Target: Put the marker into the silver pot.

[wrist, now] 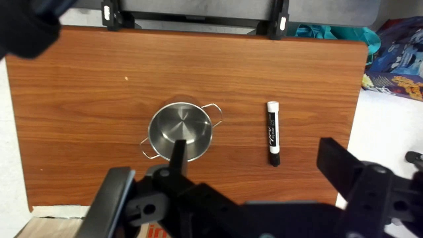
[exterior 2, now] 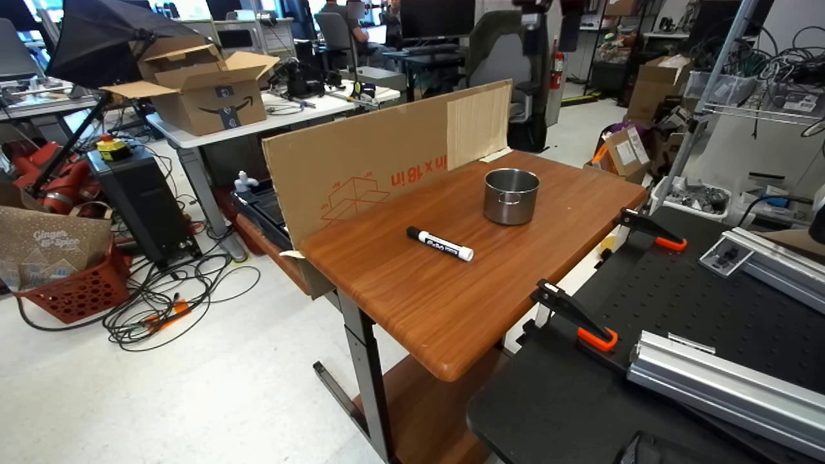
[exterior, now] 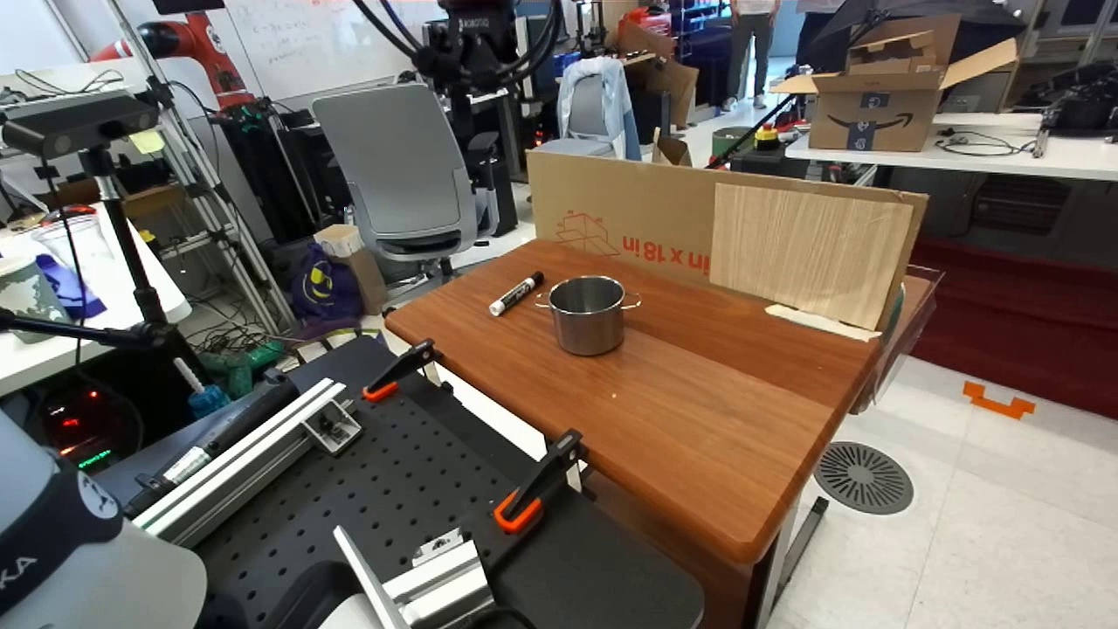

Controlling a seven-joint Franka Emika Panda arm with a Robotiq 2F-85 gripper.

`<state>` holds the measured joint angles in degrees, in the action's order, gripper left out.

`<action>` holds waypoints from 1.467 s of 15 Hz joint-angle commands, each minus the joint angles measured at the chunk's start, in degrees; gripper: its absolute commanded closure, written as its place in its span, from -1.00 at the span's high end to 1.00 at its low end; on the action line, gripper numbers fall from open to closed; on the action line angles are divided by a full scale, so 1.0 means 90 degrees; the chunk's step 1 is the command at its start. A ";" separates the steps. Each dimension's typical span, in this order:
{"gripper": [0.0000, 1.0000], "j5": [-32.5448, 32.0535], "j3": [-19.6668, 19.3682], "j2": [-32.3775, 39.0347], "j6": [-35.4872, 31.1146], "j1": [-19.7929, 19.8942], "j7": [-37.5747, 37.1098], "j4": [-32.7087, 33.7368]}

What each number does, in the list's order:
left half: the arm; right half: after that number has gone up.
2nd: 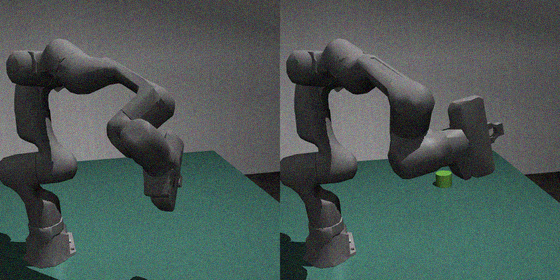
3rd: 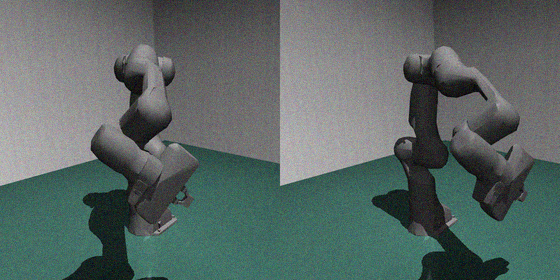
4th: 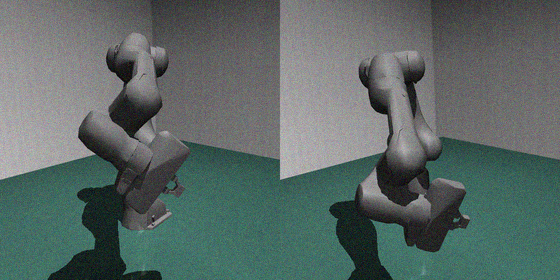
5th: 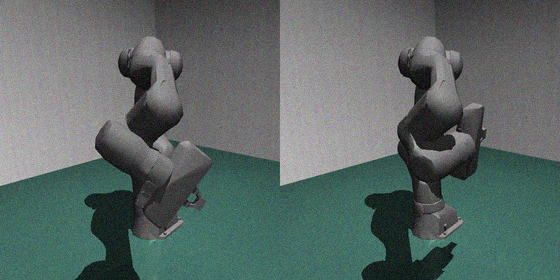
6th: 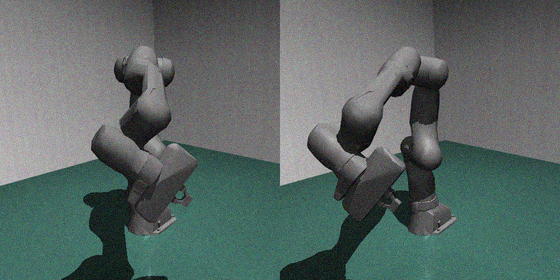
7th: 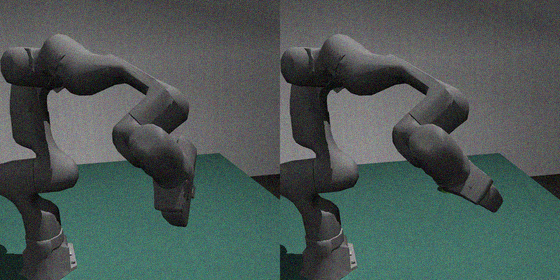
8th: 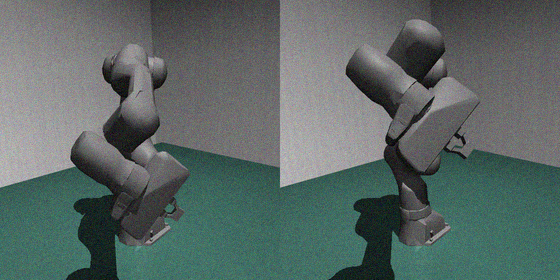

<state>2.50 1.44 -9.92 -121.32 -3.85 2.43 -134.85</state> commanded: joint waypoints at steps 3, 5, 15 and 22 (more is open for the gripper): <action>1.00 0.0057 0.0361 0.1109 -0.0917 -0.0165 -0.0670 0.0497; 1.00 0.0039 0.0443 0.1524 -0.1242 -0.0209 -0.0811 0.0652; 1.00 -0.0265 0.0489 0.3734 -0.1949 -0.0701 -0.1442 0.1584; 1.00 -0.0432 0.0282 0.4683 -0.1965 -0.0991 -0.1856 0.2316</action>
<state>0.43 5.78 29.37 -139.14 -10.83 -11.68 -117.33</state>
